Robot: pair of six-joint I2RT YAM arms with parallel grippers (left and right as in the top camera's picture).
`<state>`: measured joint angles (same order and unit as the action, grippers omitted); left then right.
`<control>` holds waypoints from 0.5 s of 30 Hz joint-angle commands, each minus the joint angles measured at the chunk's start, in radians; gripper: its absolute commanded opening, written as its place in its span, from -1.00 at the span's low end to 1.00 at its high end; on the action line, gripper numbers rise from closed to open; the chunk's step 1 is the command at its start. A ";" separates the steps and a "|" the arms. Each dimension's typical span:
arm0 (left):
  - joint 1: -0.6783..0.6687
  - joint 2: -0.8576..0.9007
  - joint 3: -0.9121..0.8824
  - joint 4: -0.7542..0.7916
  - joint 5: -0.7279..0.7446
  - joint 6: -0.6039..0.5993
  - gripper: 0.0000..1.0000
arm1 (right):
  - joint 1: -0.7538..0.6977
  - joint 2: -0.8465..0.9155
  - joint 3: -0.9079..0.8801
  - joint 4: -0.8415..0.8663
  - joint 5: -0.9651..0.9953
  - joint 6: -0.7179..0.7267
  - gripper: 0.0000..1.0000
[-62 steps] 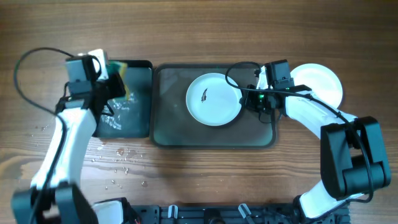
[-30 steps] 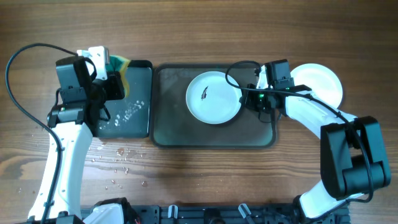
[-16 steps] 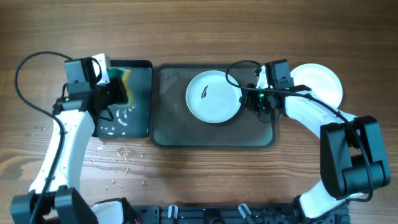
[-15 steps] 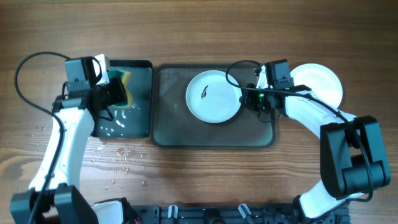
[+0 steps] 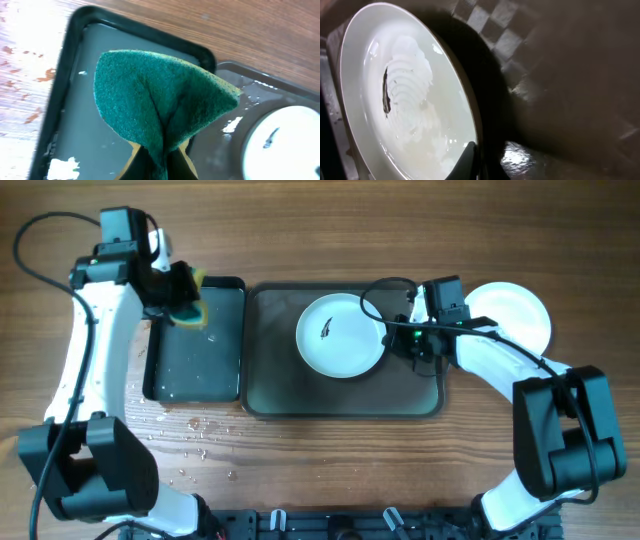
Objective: Clean dirty plates on tray and stack at the side
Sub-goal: 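Carry the wet sponge with the left gripper onto the stained plate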
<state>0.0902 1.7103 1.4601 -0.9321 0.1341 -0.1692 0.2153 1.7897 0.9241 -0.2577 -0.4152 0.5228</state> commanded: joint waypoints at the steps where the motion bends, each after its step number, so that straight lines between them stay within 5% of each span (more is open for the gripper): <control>1: -0.085 -0.002 0.023 0.044 -0.001 -0.056 -0.92 | 0.043 0.021 -0.003 0.015 -0.020 0.007 -0.91; 15: -0.391 0.027 0.022 0.135 -0.001 -0.210 -0.92 | 0.057 0.021 -0.003 0.018 0.019 0.027 -0.91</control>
<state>-0.2382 1.7115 1.4601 -0.8036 0.1284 -0.3222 0.2680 1.7901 0.9241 -0.2451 -0.4030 0.5385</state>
